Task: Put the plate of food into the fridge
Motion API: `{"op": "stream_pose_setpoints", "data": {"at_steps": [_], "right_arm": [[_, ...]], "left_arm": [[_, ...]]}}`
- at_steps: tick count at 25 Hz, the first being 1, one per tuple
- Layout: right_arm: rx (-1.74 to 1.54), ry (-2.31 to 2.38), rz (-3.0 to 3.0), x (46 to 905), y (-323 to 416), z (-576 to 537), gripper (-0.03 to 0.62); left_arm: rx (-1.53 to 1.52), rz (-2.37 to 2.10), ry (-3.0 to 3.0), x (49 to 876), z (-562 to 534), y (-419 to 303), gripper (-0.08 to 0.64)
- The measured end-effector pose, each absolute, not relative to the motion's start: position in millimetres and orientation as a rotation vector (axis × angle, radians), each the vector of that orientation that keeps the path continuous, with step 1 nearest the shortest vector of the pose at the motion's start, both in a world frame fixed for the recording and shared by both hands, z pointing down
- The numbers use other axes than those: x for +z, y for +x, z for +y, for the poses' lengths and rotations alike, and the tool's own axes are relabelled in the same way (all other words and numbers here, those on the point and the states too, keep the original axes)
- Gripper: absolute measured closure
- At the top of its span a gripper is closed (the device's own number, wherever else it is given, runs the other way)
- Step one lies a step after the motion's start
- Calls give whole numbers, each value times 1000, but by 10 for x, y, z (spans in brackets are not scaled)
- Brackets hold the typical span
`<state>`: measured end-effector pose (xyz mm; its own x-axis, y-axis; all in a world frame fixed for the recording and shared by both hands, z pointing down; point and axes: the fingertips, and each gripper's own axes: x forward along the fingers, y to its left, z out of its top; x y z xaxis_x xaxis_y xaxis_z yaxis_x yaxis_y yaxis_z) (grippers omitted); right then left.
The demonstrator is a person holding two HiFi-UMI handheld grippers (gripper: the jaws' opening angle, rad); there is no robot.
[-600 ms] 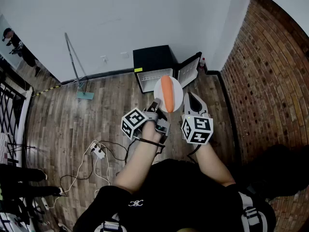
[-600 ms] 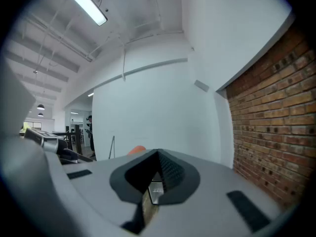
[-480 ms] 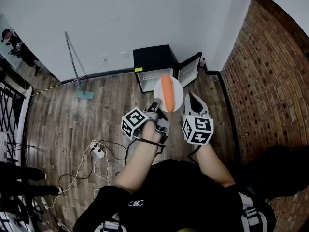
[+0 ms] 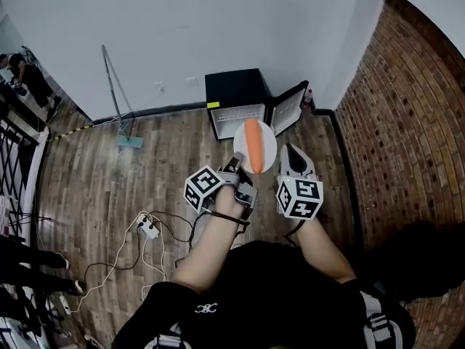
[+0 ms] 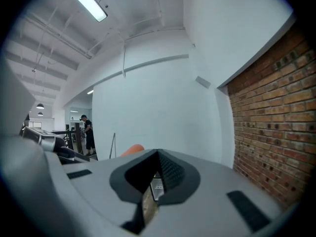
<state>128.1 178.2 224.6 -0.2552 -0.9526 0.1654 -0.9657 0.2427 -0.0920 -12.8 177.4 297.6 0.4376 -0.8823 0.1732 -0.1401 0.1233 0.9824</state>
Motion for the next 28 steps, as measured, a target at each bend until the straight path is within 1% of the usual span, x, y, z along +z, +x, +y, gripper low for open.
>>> {"op": "stream_pose_setpoints", "data": {"at_steps": [6,13,21,28], "right_arm": [[261,1883,-2407,2268,1047,1764,578],[272,1871,-2376,2396,845,1784,578],[306,1849,-2364,2523,750,1633,578],[340,1832,-2396,2672,857,1108,578]], "left_arm": [[-717,-999,1362,2997,1791,-408,545],[-716,-1006,1328,3227,1835,-706,545],[-716,-1015,1295,3373,1759,-822,545],[-705,-1040,1279,3478,1338,-723,545]]}}
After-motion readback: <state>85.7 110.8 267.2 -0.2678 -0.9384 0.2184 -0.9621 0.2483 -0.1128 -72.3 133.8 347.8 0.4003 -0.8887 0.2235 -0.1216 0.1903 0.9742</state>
